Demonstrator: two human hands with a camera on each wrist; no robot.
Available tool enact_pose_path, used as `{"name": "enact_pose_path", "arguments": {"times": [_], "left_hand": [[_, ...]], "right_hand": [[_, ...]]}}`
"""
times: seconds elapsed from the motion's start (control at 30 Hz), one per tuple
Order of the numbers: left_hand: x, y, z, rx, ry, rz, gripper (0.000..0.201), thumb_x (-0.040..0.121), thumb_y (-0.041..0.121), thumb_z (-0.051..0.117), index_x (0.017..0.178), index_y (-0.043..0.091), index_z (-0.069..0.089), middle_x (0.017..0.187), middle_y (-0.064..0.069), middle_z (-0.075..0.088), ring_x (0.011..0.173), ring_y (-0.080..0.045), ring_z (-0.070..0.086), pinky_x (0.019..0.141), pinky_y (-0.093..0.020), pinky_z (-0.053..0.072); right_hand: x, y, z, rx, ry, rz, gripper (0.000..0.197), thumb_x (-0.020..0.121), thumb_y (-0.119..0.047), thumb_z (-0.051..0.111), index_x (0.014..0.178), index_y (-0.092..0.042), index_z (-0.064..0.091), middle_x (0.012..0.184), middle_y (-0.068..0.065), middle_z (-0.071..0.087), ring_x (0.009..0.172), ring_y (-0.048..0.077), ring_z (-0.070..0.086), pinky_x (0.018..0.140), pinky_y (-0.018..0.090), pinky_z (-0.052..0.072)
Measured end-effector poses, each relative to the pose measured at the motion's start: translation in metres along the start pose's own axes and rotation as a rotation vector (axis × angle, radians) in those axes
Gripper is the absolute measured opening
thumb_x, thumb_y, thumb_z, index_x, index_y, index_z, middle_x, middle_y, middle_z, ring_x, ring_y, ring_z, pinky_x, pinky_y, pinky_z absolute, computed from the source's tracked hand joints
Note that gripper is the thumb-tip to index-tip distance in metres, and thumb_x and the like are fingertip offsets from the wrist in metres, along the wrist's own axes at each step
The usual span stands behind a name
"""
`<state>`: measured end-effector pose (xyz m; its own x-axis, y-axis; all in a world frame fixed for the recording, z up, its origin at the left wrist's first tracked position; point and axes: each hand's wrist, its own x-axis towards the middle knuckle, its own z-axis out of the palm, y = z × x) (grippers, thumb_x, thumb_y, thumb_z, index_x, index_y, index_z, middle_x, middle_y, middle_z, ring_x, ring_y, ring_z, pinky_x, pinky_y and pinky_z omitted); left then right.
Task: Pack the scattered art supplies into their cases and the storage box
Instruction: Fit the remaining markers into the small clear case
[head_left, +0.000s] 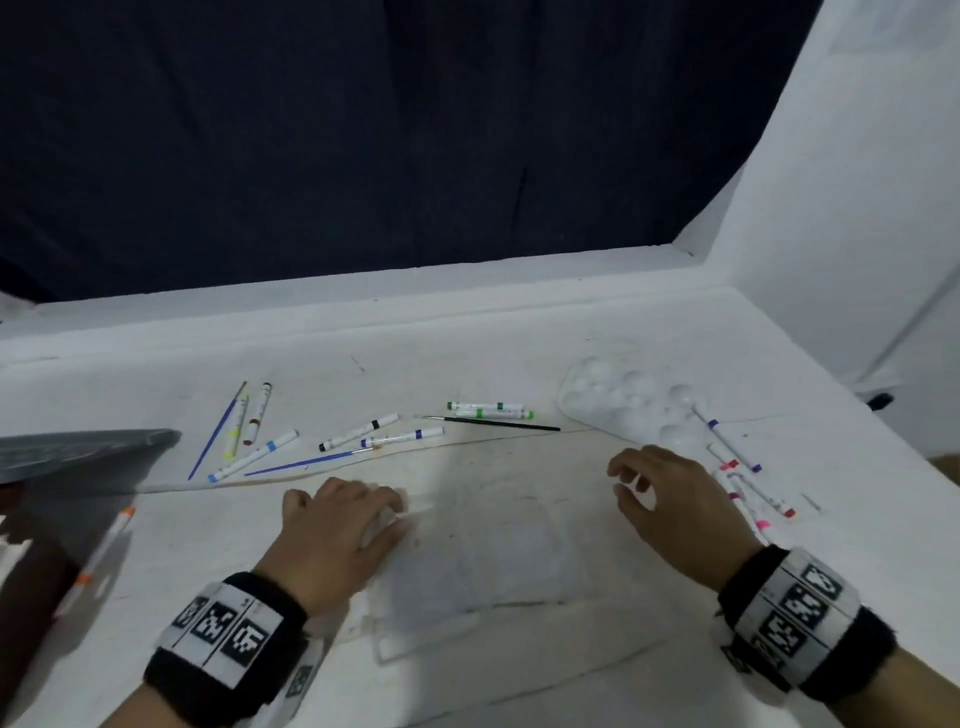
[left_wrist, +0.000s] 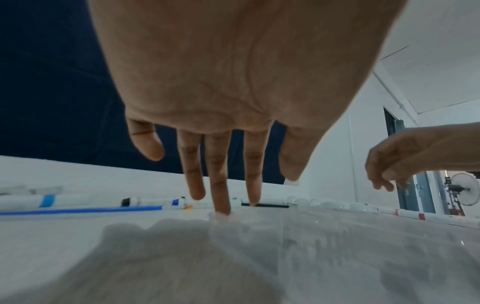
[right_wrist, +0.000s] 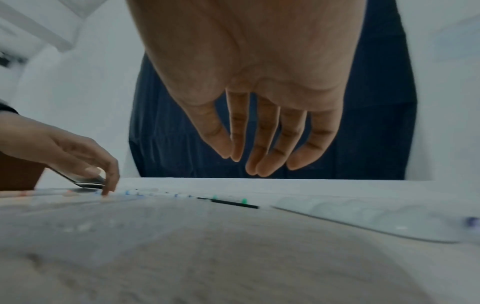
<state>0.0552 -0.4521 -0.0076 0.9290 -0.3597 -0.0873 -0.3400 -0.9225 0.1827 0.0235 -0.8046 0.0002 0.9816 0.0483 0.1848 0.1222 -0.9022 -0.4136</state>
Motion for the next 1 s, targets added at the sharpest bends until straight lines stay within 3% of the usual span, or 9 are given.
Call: {"name": "enact_pose_path", "arguments": {"times": [0.13, 0.2, 0.3, 0.4, 0.53, 0.63, 0.73, 0.87, 1.0], "left_hand": [[0.024, 0.026, -0.008, 0.050, 0.022, -0.026, 0.056, 0.080, 0.075, 0.012, 0.110, 0.045, 0.049, 0.101, 0.019, 0.052, 0.106, -0.004, 0.047, 0.083, -0.033, 0.020], [0.035, 0.054, -0.012, -0.021, 0.015, 0.056, 0.043, 0.084, 0.070, 0.020, 0.107, 0.046, 0.049, 0.095, 0.019, 0.052, 0.099, -0.003, 0.049, 0.085, -0.032, 0.024], [0.050, 0.118, -0.016, -0.067, -0.013, 0.271, 0.044, 0.089, 0.064, 0.025, 0.113, 0.041, 0.053, 0.094, 0.015, 0.053, 0.098, -0.006, 0.054, 0.091, -0.035, 0.032], [0.070, 0.187, -0.007, -0.068, -0.048, 0.466, 0.029, 0.097, 0.052, 0.041, 0.120, 0.038, 0.053, 0.106, 0.010, 0.057, 0.104, -0.014, 0.057, 0.094, -0.038, 0.035], [0.100, 0.258, 0.013, -0.021, -0.152, 0.608, 0.035, 0.098, 0.045, 0.045, 0.131, 0.034, 0.049, 0.116, -0.004, 0.056, 0.105, -0.027, 0.057, 0.097, -0.044, 0.039], [0.121, 0.289, 0.028, 0.062, -0.197, 0.621, 0.042, 0.100, 0.048, 0.042, 0.139, 0.033, 0.042, 0.125, -0.010, 0.052, 0.114, -0.032, 0.053, 0.099, -0.048, 0.037], [0.137, 0.302, 0.041, 0.128, -0.252, 0.594, 0.042, 0.100, 0.051, 0.039, 0.137, 0.032, 0.042, 0.129, -0.013, 0.049, 0.119, -0.034, 0.050, 0.100, -0.051, 0.035], [0.149, 0.309, 0.047, 0.146, -0.279, 0.563, 0.039, 0.099, 0.051, 0.040, 0.128, 0.027, 0.049, 0.123, -0.014, 0.050, 0.112, -0.036, 0.055, 0.097, -0.049, 0.038], [0.153, 0.307, 0.045, 0.105, -0.266, 0.483, 0.032, 0.097, 0.040, 0.053, 0.116, 0.014, 0.059, 0.120, -0.016, 0.054, 0.106, -0.037, 0.058, 0.091, -0.042, 0.045]], "right_hand": [[-0.005, 0.049, -0.022, -0.187, 0.016, 0.189, 0.014, 0.084, -0.027, 0.064, 0.098, -0.026, 0.063, 0.088, -0.006, 0.056, 0.082, 0.017, 0.056, 0.067, 0.030, 0.047], [-0.006, 0.073, -0.031, -0.240, -0.015, 0.287, 0.018, 0.084, -0.024, 0.062, 0.102, -0.022, 0.063, 0.092, 0.000, 0.055, 0.087, 0.026, 0.057, 0.068, 0.033, 0.049], [-0.002, 0.100, -0.041, -0.253, -0.083, 0.384, 0.023, 0.085, -0.021, 0.060, 0.108, -0.018, 0.060, 0.095, 0.005, 0.050, 0.089, 0.035, 0.058, 0.070, 0.036, 0.049], [0.004, 0.118, -0.051, -0.187, -0.122, 0.411, 0.026, 0.088, -0.021, 0.062, 0.113, -0.015, 0.058, 0.096, 0.007, 0.049, 0.089, 0.035, 0.060, 0.077, 0.036, 0.048], [0.012, 0.138, -0.056, -0.149, -0.157, 0.299, 0.027, 0.091, -0.009, 0.057, 0.116, -0.017, 0.060, 0.106, 0.013, 0.059, 0.087, 0.032, 0.059, 0.079, 0.037, 0.048], [0.017, 0.156, -0.054, -0.172, -0.237, 0.225, 0.037, 0.090, -0.003, 0.055, 0.120, -0.021, 0.064, 0.114, 0.007, 0.061, 0.101, 0.029, 0.060, 0.090, 0.037, 0.047], [0.023, 0.168, -0.052, -0.180, -0.282, 0.184, 0.037, 0.090, -0.001, 0.055, 0.117, -0.022, 0.069, 0.117, 0.003, 0.063, 0.107, 0.023, 0.060, 0.095, 0.031, 0.046], [0.028, 0.166, -0.055, -0.120, -0.238, 0.165, 0.021, 0.093, -0.013, 0.058, 0.104, -0.019, 0.076, 0.108, 0.004, 0.064, 0.086, 0.014, 0.056, 0.082, 0.018, 0.040], [0.030, 0.158, -0.052, -0.119, -0.252, 0.204, 0.018, 0.093, -0.015, 0.059, 0.101, -0.017, 0.076, 0.103, 0.007, 0.063, 0.084, 0.019, 0.058, 0.082, 0.026, 0.047]]}}
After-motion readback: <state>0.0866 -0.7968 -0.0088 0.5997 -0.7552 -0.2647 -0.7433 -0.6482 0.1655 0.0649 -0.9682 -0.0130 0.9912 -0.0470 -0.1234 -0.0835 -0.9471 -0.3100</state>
